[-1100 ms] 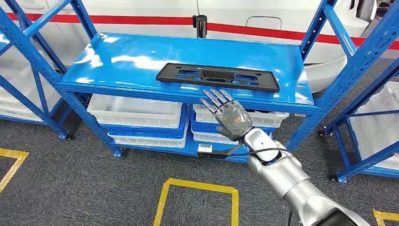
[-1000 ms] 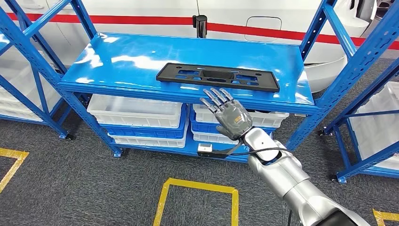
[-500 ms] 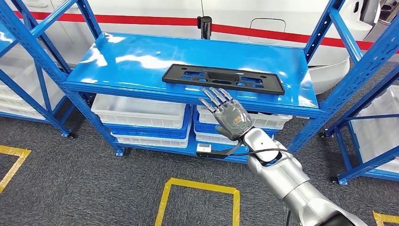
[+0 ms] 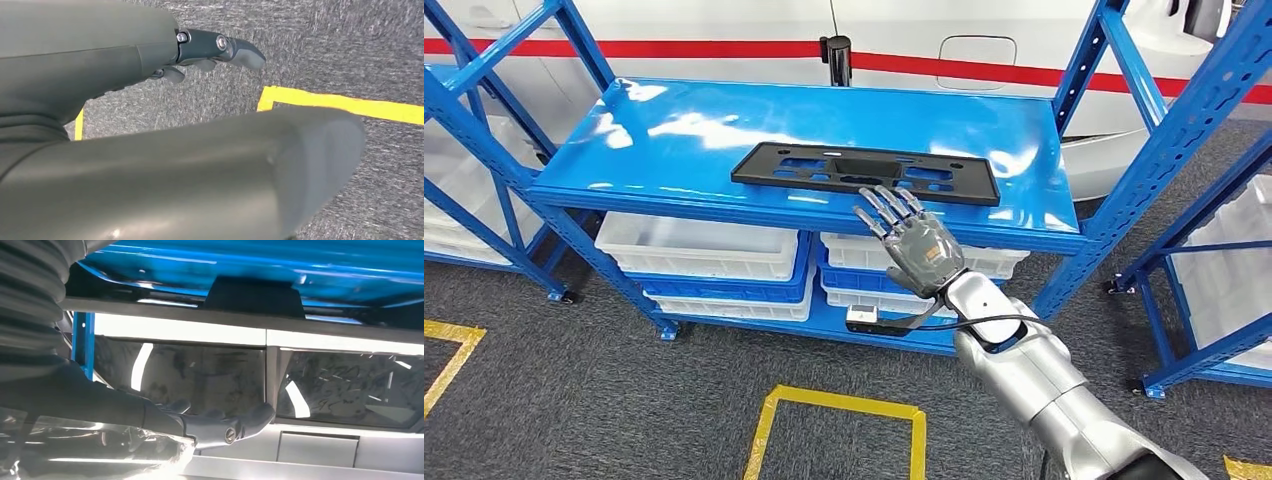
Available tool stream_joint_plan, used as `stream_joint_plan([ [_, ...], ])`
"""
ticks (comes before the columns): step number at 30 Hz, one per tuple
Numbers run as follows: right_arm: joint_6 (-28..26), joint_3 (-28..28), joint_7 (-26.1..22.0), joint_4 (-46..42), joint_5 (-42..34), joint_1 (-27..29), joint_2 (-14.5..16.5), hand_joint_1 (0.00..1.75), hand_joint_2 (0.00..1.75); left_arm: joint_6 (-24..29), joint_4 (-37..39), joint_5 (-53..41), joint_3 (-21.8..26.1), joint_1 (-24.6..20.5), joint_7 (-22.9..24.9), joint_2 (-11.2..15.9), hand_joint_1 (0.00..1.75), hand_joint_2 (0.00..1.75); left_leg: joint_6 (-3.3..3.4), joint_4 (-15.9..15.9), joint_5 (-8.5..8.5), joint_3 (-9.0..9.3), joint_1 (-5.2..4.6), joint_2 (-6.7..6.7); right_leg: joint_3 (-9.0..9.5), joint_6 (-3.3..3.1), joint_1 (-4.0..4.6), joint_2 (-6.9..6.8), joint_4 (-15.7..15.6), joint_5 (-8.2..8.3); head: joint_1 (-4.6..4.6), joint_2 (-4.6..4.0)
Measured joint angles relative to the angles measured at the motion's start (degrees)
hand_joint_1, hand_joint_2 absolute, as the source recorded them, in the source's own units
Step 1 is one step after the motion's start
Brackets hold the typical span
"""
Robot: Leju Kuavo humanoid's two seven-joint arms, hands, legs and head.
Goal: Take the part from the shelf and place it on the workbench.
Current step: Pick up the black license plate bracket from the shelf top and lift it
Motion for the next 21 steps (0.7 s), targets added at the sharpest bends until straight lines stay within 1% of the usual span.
stream_joint_plan([
  [1,0.06,0.0,-0.02,0.01,0.03,0.06,0.02,0.0,1.75,0.01,0.01,0.0,0.02,0.03,0.01,0.0,0.0,0.0,0.3,2.31,0.17,-2.14,-0.12,0.0,0.39,-0.19,0.32,0.04,0.0,-0.37,0.01,0.0],
  [2,0.11,0.01,-0.04,0.01,0.05,0.12,0.03,0.0,1.75,0.01,0.01,0.0,0.05,0.05,0.01,-0.01,0.0,0.0,0.81,2.54,1.58,-3.37,-0.35,-0.01,0.94,-0.32,0.66,0.09,-0.02,-0.8,0.0,0.0],
  [3,0.15,0.0,-0.04,0.01,0.05,0.12,0.06,0.0,1.75,0.01,0.01,0.0,0.09,0.06,0.01,-0.01,0.0,0.0,1.55,0.28,4.14,-3.24,-0.7,-0.03,1.61,-0.37,0.97,0.14,-0.08,-1.23,0.01,0.0],
  [4,0.16,-0.01,-0.04,0.01,0.05,0.08,0.13,0.0,1.75,0.01,0.02,0.0,0.13,0.06,0.01,0.0,0.0,0.0,2.56,-3.74,7.25,-2.07,-1.21,-0.09,2.29,-0.46,1.14,0.17,-0.24,-1.68,0.01,0.0],
  [5,0.18,0.0,-0.04,0.02,0.05,0.01,0.22,0.0,1.75,0.01,0.03,0.0,0.19,0.06,0.02,0.16,0.0,0.0,3.73,-7.66,9.59,-0.65,-1.78,-0.08,2.95,-0.44,1.38,0.19,-0.49,-2.14,0.21,0.0],
  [6,0.23,0.01,-0.06,0.03,0.06,-0.07,0.31,0.0,1.75,0.01,0.06,0.0,0.22,0.05,0.02,0.26,0.0,0.0,4.72,-10.67,11.0,0.55,-2.28,-0.05,3.46,-0.4,1.57,0.22,-0.77,-2.49,0.42,0.0],
  [7,0.32,0.01,-0.07,0.03,0.08,-0.15,0.39,0.0,1.75,0.04,0.08,0.04,0.25,0.01,0.03,0.37,0.0,0.0,5.51,-12.71,11.46,1.44,-2.79,-0.04,3.86,-0.2,1.5,0.24,-1.28,-2.71,0.47,0.0],
  [8,0.42,0.02,-0.1,0.04,0.1,-0.17,0.45,0.0,1.75,0.06,0.1,0.08,0.27,-0.02,0.04,0.48,0.0,0.0,5.99,-13.76,11.07,1.97,-3.14,0.03,4.32,0.26,1.57,0.22,-1.5,-2.59,0.5,0.0],
  [9,0.49,0.01,-0.14,0.04,0.12,-0.24,0.49,0.0,1.75,0.08,0.11,0.13,0.28,-0.04,0.07,0.43,0.0,0.0,6.27,-14.72,10.92,2.6,-3.36,-0.01,4.88,0.7,1.54,0.21,-1.82,-2.32,0.36,0.0],
  [10,0.52,-0.01,-0.17,0.03,0.13,-0.31,0.52,0.0,1.75,0.1,0.11,0.17,0.3,-0.04,0.11,0.41,0.0,0.0,6.43,-15.81,10.92,3.53,-3.37,-0.08,5.2,1.11,1.51,0.13,-1.9,-2.3,0.22,0.0],
  [11,0.51,-0.02,-0.21,0.02,0.11,-0.46,0.52,0.0,1.75,0.1,0.11,0.17,0.33,0.0,0.15,0.35,0.0,0.0,6.56,-16.72,10.98,4.52,-3.25,-0.13,5.13,1.38,1.67,0.06,-1.01,-2.36,0.22,-0.01],
  [12,0.5,-0.02,-0.22,0.02,0.1,-0.72,0.52,0.0,1.75,0.1,0.12,0.16,0.37,0.01,0.19,0.28,0.0,0.0,6.6,-17.2,11.03,5.39,-3.07,-0.19,4.2,1.48,1.69,0.0,0.84,-2.78,0.27,-0.01],
  [13,0.49,-0.02,-0.22,0.04,0.08,-0.86,0.5,0.0,1.75,0.1,0.12,0.16,0.45,0.0,0.2,0.2,0.0,0.0,6.41,-17.52,10.97,5.99,-2.9,-0.24,2.16,1.39,1.67,-0.05,4.1,-3.62,0.28,-0.01],
  [15,0.49,0.04,-0.26,0.13,0.09,-0.85,0.49,0.0,1.75,0.1,0.12,0.15,0.67,-0.07,0.19,0.02,0.0,0.0,5.92,-17.57,10.36,6.51,-2.86,-0.42,-3.23,1.16,1.59,-0.09,11.54,-5.85,0.34,0.0],
  [16,0.49,0.08,-0.29,0.17,0.11,-0.64,0.49,0.0,1.75,0.09,0.12,0.15,0.76,-0.07,0.19,-0.09,0.0,0.0,5.58,-17.56,9.92,6.82,-2.85,-0.54,-5.57,1.14,1.55,-0.1,13.69,-6.84,0.32,0.0],
  [17,0.48,0.12,-0.32,0.21,0.15,-0.45,0.48,0.0,1.75,0.09,0.13,0.15,0.82,-0.03,0.19,-0.2,0.0,0.0,5.32,-17.55,9.48,7.27,-2.85,-0.64,-6.88,1.47,1.5,-0.12,13.83,-6.99,0.34,0.0],
  [18,0.46,0.16,-0.34,0.25,0.2,-0.31,0.44,0.0,1.75,0.08,0.13,0.13,0.84,0.02,0.19,-0.31,0.0,0.0,5.1,-17.54,9.0,7.86,-2.85,-0.72,-7.18,2.08,1.45,-0.15,12.03,-6.04,0.33,0.0],
  [19,0.44,0.17,-0.34,0.29,0.27,-0.24,0.39,0.0,1.75,0.06,0.14,0.09,0.85,0.07,0.19,-0.39,0.0,0.0,4.88,-17.54,8.5,8.52,-2.85,-0.75,-6.5,2.85,1.39,-0.22,8.53,-3.93,0.34,0.0],
  [20,0.42,0.2,-0.35,0.36,0.35,-0.2,0.33,0.0,1.75,0.03,0.15,0.04,0.87,0.08,0.19,-0.45,0.0,0.0,4.62,-17.51,7.94,9.19,-2.91,-0.76,-5.43,3.51,1.36,-0.44,4.36,-0.89,0.36,0.0],
  [21,0.4,0.25,-0.34,0.45,0.43,-0.2,0.29,0.0,1.75,0.01,0.16,0.0,0.87,0.04,0.19,-0.49,0.0,0.0,4.35,-17.47,7.34,9.7,-3.01,-0.77,-4.47,3.5,1.35,-0.78,0.91,1.45,0.39,0.0],
])
